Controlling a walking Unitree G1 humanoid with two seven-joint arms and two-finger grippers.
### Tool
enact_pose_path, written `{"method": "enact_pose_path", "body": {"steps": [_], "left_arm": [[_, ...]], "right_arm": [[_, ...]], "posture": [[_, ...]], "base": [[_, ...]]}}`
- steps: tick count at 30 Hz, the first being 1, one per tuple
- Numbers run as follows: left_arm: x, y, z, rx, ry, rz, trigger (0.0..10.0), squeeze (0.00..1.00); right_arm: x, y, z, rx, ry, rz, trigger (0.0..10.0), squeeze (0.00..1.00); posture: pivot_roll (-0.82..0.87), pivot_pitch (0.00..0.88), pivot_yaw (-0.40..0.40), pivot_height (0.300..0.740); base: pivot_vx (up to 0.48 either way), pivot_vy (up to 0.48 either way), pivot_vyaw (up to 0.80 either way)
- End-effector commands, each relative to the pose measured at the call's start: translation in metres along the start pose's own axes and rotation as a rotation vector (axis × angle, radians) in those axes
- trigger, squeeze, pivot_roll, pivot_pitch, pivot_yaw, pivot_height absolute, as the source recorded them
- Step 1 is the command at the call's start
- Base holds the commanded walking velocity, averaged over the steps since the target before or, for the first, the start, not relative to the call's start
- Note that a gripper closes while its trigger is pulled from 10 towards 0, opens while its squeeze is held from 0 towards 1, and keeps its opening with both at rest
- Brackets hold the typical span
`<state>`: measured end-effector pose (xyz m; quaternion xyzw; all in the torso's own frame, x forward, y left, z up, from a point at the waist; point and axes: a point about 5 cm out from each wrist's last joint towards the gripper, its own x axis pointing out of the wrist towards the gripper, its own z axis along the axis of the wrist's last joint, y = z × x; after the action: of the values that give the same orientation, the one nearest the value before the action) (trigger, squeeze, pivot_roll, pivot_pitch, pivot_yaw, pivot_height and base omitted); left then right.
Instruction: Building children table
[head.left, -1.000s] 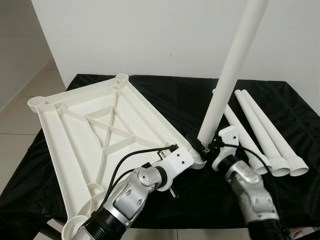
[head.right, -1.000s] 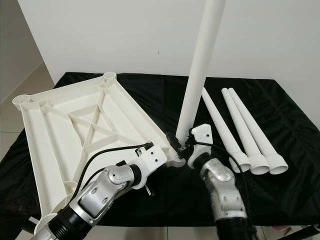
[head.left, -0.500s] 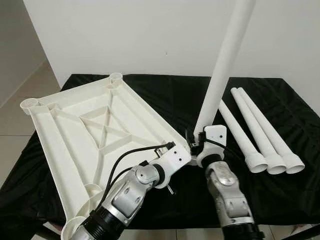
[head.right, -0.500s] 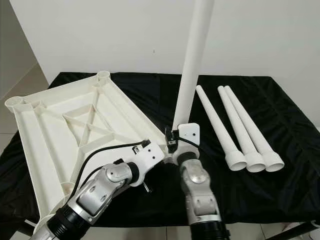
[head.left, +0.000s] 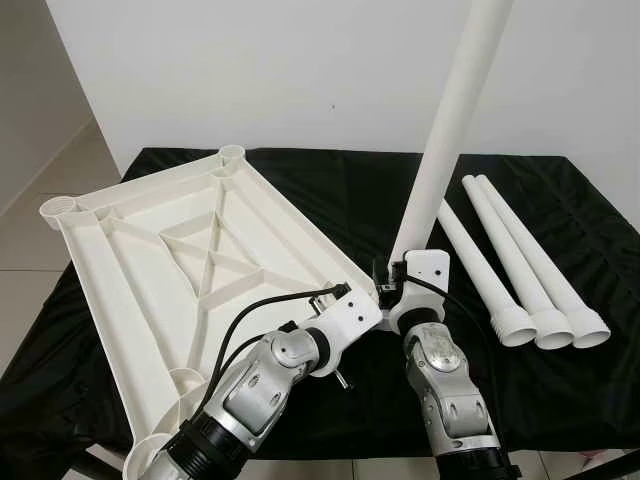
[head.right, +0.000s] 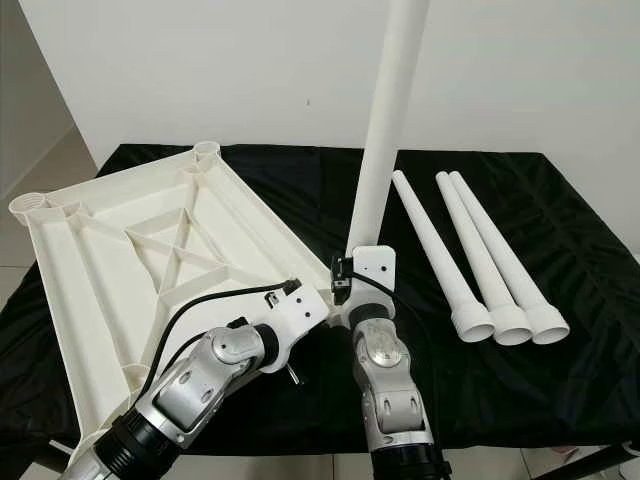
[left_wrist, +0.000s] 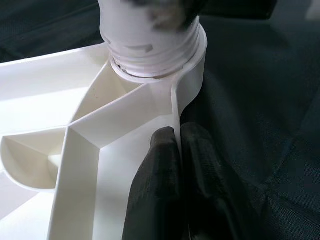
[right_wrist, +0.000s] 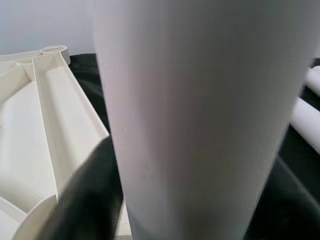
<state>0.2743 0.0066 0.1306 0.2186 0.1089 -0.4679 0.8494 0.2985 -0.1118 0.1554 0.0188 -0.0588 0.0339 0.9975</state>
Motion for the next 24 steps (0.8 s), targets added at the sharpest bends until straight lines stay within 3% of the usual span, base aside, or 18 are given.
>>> {"method": "enact_pose_path", "body": {"steps": [1, 7, 8, 9, 16, 18, 24], "left_arm": [[0.004, -0.007, -0.003, 0.014, 0.02, -0.044, 10.0, 0.0], [0.004, -0.007, -0.003, 0.013, 0.02, -0.042, 10.0, 0.0], [0.004, -0.007, -0.004, 0.013, 0.02, -0.043, 10.0, 0.0], [0.004, -0.007, -0.004, 0.014, 0.021, -0.043, 10.0, 0.0], [0.004, -0.007, -0.004, 0.019, 0.021, -0.043, 10.0, 0.0], [0.004, -0.007, -0.003, 0.02, 0.02, -0.044, 10.0, 0.0], [0.005, -0.008, -0.002, 0.022, 0.017, -0.048, 10.0, 0.0]], "right_arm": [[-0.003, 0.001, -0.003, 0.014, 0.015, 0.004, 10.0, 1.0], [-0.004, -0.002, -0.001, 0.013, -0.003, 0.071, 10.0, 0.97], [-0.004, -0.004, -0.001, 0.015, -0.002, 0.096, 10.0, 0.28], [-0.004, -0.008, -0.001, 0.0, -0.006, 0.128, 10.0, 0.0], [-0.004, -0.021, 0.0, 0.014, 0.008, 0.306, 10.0, 0.0], [-0.003, -0.032, 0.001, 0.002, 0.016, 0.414, 10.0, 0.0], [0.004, -0.047, 0.004, -0.027, 0.015, 0.531, 10.0, 0.0]], "posture": [[-0.13, 0.043, 0.028, 0.74], [-0.13, 0.039, 0.027, 0.74], [-0.13, 0.038, 0.026, 0.74], [-0.13, 0.036, 0.026, 0.74], [-0.13, 0.032, 0.025, 0.74], [-0.13, 0.029, 0.025, 0.74], [-0.13, 0.023, 0.029, 0.74]], "base": [[0.0, 0.0, 0.0], [0.0, 0.0, 0.0], [0.0, 0.0, 0.0], [0.0, 0.0, 0.0], [0.0, 0.0, 0.0], [0.0, 0.0, 0.0], [0.0, 0.0, 0.0]]}}
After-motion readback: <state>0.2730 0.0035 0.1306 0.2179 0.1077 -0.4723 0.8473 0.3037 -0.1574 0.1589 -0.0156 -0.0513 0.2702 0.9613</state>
